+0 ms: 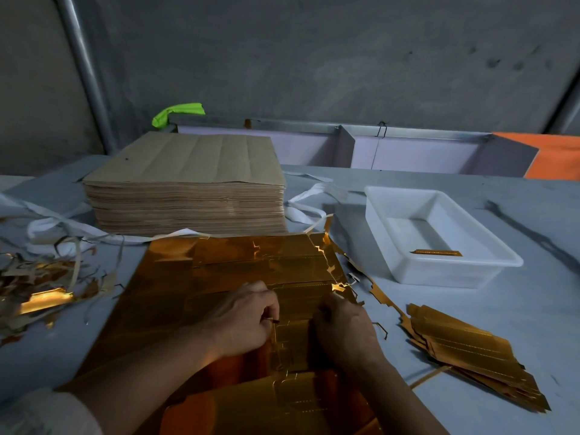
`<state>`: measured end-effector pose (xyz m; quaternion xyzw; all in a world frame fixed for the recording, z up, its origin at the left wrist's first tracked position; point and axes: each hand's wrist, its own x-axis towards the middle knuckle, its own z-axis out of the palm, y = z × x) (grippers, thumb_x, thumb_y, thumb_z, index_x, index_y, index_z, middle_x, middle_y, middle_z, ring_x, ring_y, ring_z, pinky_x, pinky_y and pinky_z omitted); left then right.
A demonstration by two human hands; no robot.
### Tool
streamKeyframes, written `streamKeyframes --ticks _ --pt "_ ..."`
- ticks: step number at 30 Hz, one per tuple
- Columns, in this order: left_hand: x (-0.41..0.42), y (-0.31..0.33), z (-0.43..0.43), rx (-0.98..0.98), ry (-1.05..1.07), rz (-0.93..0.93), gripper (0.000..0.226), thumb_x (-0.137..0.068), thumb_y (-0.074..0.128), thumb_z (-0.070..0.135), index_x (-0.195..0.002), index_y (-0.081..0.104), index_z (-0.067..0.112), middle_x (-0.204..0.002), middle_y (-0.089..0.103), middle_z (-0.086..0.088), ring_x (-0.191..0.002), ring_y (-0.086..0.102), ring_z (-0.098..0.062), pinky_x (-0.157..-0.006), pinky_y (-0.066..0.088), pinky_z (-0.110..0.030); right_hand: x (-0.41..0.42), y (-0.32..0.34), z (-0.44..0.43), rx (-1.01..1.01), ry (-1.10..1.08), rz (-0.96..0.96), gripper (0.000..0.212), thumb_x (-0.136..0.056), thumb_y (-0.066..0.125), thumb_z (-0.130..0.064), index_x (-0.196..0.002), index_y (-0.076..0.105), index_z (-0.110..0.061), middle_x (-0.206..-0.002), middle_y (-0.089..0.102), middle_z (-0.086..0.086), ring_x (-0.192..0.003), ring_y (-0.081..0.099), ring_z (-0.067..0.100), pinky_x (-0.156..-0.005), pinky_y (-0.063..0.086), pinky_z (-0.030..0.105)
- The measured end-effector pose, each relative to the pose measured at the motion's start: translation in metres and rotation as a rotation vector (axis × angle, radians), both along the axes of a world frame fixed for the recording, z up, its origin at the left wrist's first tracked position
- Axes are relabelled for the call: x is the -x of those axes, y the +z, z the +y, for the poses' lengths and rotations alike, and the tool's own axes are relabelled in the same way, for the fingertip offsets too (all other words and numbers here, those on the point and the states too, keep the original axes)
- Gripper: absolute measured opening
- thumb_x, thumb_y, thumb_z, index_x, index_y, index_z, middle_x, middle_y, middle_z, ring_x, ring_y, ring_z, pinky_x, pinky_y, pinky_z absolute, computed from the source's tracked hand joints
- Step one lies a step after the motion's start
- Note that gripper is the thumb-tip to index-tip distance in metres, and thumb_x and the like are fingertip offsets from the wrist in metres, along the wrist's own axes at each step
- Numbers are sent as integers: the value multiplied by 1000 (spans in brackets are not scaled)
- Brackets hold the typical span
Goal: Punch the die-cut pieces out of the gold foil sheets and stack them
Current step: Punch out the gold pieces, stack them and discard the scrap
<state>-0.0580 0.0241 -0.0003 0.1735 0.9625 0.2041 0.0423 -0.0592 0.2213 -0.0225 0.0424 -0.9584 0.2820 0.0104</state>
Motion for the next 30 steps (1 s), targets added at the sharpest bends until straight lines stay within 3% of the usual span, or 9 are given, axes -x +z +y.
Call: streamKeyframes --ticks 3,8,12,17,21,25,28,30 --pt "2 5 0 4 3 -11 17 -93 60 24 -93 53 39 -106 41 18 -97 40 0 -71 34 -15 -1 5 0 17 24 -18 15 -102 48 -28 -106 61 -21 -96 64 -2 -85 61 12 -79 56 30" --pt "6 8 0 19 58 -15 19 -93 59 22 -90 51 39 -101 41 19 -98 41 -1 -74 37 -18 -2 8 -5 24 144 -128 14 -102 48 -30 -110 59 -23 -92 56 -10 -81 56 3 -64 44 13" --pt "11 5 -2 -6 218 -36 29 -92 61 22 -117 51 33 -118 45 12 -110 45 -6 -82 43 -21 -3 6 -15 -46 171 -151 22 -102 48 -27 -123 55 -25 -117 59 -3 -100 59 10 -86 52 23" --pt "23 2 -2 6 412 -81 54 -93 52 54 -139 42 28 -135 41 1 -124 44 -19 -93 44 -32 0 5 -23 -165 168 -185 48 -96 61 -23 -140 44 -27 -142 43 1 -127 48 20 -104 45 32" --pt "37 -1 3 163 480 -33 75 -86 53 67 -146 34 27 -147 34 -3 -135 35 -26 -107 37 -42 2 2 -25 -183 160 -198 45 -93 64 -25 -134 47 -31 -136 43 0 -118 52 19 -97 50 32" --pt "50 -4 3 265 567 -113 87 -79 52 76 -148 27 29 -152 27 -7 -139 27 -33 -107 31 -53 3 0 -24 -154 150 -171 41 -95 61 -27 -133 48 -32 -132 45 -2 -113 53 17 -93 52 31" --pt "56 -6 1 285 582 -195 87 -79 54 75 -147 31 27 -152 31 -9 -138 33 -35 -105 34 -53 3 -2 -23 -146 152 -158 40 -96 60 -28 -133 47 -33 -130 46 -2 -112 54 17 -93 52 31" --pt "59 -6 0 324 555 -143 79 -80 55 73 -141 41 27 -145 41 -7 -133 41 -31 -104 37 -50 3 -2 -22 -141 147 -144 39 -96 58 -28 -133 46 -33 -130 47 -2 -111 54 17 -92 52 31"
